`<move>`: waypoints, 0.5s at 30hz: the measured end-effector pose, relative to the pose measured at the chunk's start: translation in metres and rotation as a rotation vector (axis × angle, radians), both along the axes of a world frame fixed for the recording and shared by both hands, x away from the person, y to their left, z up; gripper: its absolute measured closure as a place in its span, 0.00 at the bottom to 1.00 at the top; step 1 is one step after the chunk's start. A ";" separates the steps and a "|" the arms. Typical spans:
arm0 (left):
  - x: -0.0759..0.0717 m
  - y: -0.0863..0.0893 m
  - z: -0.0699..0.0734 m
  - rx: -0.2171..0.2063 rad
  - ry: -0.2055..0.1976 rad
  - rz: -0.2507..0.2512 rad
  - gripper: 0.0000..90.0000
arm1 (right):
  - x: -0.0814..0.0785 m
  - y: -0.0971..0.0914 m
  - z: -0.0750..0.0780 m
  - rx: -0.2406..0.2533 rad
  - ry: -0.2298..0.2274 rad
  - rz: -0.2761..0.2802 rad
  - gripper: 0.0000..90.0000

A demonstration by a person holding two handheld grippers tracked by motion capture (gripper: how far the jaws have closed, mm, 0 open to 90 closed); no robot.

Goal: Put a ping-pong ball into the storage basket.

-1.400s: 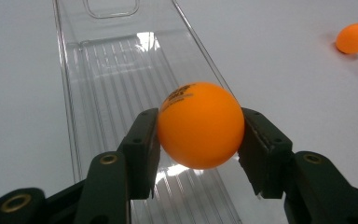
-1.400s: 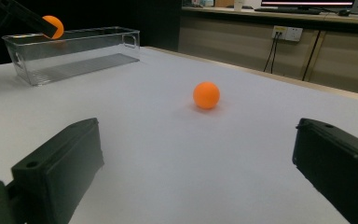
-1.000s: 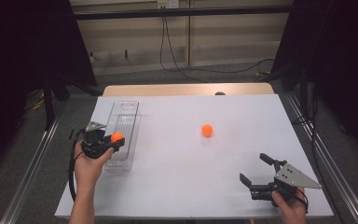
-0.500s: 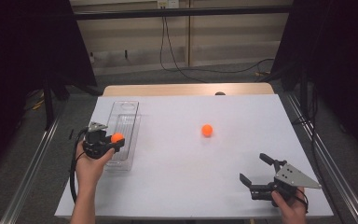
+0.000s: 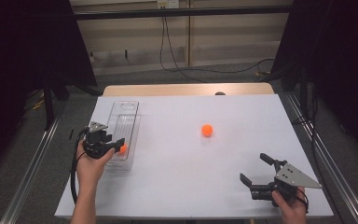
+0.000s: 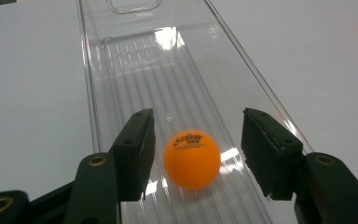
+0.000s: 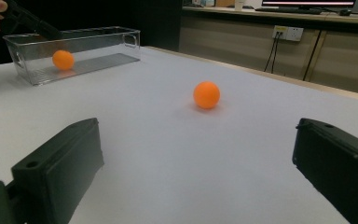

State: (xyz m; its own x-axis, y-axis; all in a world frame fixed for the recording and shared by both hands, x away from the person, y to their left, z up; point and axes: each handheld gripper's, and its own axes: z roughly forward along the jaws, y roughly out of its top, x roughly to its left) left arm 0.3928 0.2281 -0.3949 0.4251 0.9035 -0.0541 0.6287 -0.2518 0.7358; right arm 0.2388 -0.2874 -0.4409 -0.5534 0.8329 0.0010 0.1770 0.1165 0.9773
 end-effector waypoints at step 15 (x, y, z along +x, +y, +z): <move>-0.005 -0.005 0.007 -0.034 0.015 -0.024 0.33 | -0.001 -0.001 0.001 0.001 0.000 -0.003 0.01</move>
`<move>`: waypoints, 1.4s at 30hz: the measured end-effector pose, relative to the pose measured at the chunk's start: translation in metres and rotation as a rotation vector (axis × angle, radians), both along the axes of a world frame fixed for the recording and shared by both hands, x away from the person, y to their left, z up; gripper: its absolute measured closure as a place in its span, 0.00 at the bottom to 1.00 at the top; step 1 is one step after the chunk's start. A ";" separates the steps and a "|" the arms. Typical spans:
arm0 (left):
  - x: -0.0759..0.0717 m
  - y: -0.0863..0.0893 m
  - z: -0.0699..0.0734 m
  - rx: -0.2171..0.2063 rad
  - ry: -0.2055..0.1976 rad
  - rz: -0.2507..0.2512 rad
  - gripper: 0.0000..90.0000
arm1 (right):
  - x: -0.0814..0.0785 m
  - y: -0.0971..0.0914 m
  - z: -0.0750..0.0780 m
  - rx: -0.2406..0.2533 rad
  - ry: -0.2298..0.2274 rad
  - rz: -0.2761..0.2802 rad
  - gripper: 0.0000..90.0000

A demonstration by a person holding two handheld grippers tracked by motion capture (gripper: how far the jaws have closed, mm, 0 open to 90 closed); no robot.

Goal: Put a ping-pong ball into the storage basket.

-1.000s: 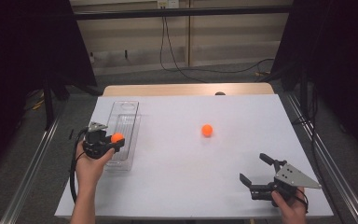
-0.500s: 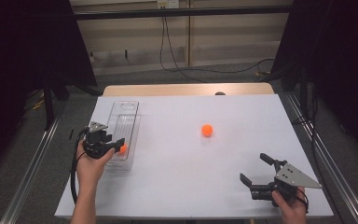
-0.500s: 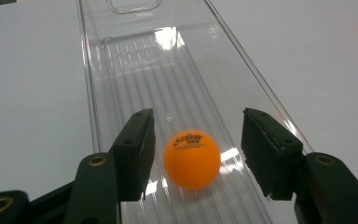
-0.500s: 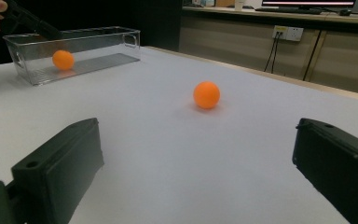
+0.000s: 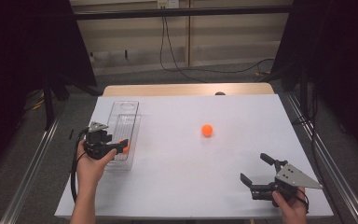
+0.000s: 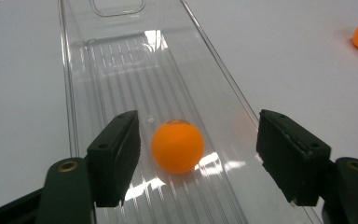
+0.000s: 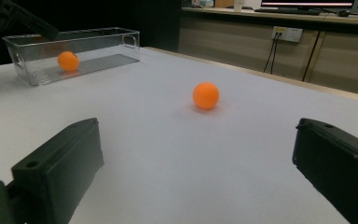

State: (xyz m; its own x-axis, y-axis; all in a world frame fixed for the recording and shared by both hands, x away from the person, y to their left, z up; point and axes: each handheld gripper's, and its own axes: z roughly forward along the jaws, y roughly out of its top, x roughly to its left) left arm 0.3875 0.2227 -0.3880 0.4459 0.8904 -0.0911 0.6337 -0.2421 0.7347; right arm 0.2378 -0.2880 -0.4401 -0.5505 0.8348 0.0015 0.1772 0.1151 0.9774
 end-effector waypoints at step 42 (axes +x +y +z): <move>-0.010 -0.036 0.013 -0.040 -0.003 -0.145 0.22 | 0.003 0.002 0.000 0.000 0.000 0.008 0.01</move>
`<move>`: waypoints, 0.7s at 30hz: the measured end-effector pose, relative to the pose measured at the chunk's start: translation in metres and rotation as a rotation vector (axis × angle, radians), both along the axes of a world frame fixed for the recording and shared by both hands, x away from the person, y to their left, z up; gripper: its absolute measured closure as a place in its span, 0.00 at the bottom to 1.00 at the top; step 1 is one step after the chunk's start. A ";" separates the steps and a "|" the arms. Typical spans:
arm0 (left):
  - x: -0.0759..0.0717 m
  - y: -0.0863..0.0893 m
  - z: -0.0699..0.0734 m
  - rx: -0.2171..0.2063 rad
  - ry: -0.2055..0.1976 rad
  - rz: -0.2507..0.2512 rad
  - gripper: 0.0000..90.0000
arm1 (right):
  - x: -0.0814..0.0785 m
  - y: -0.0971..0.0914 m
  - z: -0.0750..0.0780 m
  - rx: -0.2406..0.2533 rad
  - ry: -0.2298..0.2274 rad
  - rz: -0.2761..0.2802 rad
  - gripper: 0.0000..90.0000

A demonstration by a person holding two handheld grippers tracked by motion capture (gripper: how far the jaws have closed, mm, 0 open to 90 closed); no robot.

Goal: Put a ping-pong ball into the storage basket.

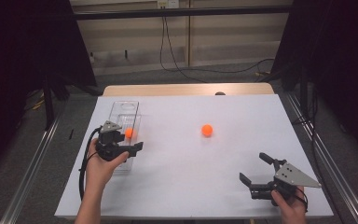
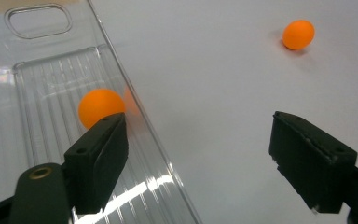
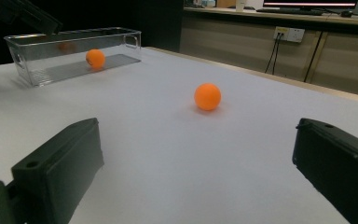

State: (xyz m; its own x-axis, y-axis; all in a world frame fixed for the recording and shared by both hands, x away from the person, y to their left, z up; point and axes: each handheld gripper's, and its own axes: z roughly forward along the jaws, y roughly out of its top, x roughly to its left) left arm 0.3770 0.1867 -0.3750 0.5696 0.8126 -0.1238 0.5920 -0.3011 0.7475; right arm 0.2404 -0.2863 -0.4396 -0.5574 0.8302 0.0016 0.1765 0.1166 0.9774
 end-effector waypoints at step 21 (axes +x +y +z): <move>-0.002 -0.027 -0.004 -0.013 0.005 -0.061 0.16 | 0.001 -0.003 -0.001 0.009 0.002 -0.008 0.01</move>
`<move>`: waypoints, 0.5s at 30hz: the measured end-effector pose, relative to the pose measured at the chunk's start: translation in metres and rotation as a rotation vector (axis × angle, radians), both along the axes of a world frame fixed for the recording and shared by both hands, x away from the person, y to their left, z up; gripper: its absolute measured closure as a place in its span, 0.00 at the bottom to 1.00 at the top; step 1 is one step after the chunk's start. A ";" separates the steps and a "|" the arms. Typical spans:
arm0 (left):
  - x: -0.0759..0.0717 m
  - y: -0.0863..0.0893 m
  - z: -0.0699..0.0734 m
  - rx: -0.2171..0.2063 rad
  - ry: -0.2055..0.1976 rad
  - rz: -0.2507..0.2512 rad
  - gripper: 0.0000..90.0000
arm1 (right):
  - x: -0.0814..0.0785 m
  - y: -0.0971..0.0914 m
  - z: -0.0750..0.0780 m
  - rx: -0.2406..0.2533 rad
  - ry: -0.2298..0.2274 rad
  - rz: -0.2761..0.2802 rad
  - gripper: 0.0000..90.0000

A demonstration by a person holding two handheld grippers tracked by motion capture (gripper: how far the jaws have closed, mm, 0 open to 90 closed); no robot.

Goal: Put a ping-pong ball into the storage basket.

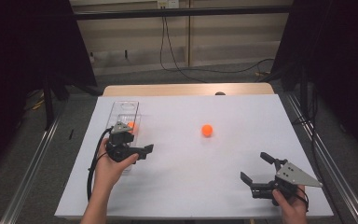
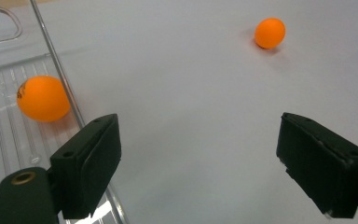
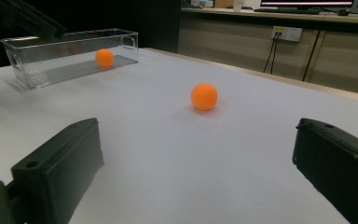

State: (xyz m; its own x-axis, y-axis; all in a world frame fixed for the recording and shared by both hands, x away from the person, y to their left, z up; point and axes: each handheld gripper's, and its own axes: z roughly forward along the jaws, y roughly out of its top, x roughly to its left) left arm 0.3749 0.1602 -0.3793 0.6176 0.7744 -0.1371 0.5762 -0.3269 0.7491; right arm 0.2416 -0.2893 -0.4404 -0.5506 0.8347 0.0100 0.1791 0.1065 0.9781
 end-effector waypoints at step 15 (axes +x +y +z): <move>-0.002 -0.019 -0.007 0.012 0.007 -0.040 0.14 | 0.000 0.001 0.000 0.008 -0.001 0.002 0.01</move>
